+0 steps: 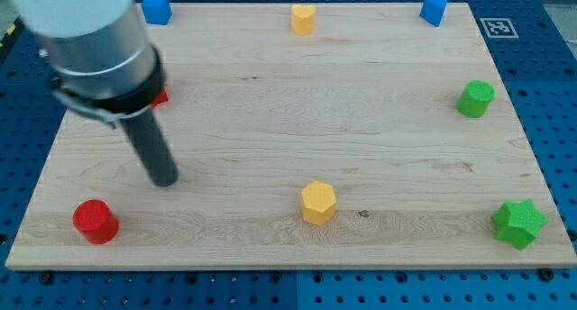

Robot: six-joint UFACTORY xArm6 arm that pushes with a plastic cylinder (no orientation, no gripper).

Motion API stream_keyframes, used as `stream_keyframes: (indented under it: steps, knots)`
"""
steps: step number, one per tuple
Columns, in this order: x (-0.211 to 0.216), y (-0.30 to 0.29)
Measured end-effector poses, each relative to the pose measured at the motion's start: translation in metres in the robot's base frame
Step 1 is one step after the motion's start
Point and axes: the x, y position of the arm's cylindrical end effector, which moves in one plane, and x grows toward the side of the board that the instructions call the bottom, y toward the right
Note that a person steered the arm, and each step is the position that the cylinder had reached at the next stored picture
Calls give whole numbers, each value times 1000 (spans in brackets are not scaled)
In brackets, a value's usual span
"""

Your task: Slightly move the yellow hexagon to the bottom

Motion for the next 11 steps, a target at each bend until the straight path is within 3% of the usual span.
stream_keyframes:
  steps: [2, 3, 4, 6, 9, 10, 11]
  knots:
    - [0, 148]
    - [0, 191]
    - [0, 205]
    - [-4, 151]
    - [22, 155]
    - [20, 162]
    - [-16, 175]
